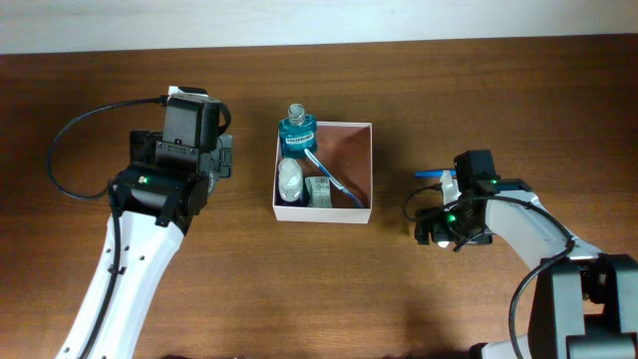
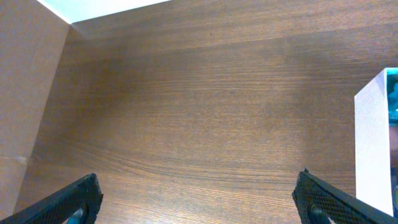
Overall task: Pack container
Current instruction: 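Move the right gripper back over the Colgate toothpaste tube, then lower the right gripper and grasp the toothpaste tube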
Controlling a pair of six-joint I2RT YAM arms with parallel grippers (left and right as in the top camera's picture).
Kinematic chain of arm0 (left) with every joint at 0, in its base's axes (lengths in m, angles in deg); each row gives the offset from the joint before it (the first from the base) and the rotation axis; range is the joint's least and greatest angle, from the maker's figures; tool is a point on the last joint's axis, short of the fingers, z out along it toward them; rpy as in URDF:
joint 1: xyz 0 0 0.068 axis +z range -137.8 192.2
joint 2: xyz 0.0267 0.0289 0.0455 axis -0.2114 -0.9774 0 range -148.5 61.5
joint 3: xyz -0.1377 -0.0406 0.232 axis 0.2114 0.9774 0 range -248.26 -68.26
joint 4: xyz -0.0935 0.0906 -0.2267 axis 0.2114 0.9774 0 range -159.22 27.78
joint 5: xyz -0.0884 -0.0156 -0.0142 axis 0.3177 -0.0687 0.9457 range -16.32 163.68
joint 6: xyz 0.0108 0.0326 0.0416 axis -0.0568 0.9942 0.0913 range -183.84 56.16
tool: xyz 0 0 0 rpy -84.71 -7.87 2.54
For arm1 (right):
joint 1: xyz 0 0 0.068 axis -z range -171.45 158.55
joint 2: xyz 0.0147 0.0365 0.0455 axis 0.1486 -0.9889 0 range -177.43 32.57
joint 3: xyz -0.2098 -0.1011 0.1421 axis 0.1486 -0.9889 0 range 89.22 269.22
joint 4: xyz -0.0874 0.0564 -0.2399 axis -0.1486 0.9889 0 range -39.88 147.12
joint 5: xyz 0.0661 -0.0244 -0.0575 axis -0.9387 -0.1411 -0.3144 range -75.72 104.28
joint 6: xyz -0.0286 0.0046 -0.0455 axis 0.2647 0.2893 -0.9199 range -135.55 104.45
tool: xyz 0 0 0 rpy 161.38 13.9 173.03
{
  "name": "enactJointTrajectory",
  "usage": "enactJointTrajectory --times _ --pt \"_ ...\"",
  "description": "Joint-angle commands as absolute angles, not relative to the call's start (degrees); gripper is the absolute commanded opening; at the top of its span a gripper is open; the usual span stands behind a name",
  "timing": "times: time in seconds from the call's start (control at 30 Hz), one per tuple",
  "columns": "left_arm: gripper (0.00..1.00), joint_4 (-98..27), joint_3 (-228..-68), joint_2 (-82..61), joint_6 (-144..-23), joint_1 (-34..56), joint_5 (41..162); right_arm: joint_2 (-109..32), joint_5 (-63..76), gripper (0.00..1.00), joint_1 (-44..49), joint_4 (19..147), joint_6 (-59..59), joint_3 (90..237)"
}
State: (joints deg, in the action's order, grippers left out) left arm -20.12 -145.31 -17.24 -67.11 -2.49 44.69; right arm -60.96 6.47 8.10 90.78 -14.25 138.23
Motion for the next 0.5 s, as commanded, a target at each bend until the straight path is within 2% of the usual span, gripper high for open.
enactJointTrajectory --times 0.0,0.27,0.47 --pt "0.99 -20.12 -146.10 -17.14 -67.24 -2.36 43.90 -61.88 9.27 0.98 8.25 88.77 -14.44 137.77" --pt "0.99 -20.12 -146.10 -17.14 -67.24 -2.36 43.90 -62.36 12.28 0.98 8.25 86.45 -4.39 137.75" --pt "0.99 -20.12 -146.10 -17.14 -67.24 -2.36 43.88 -63.78 15.32 0.96 8.25 85.67 -2.99 137.51"
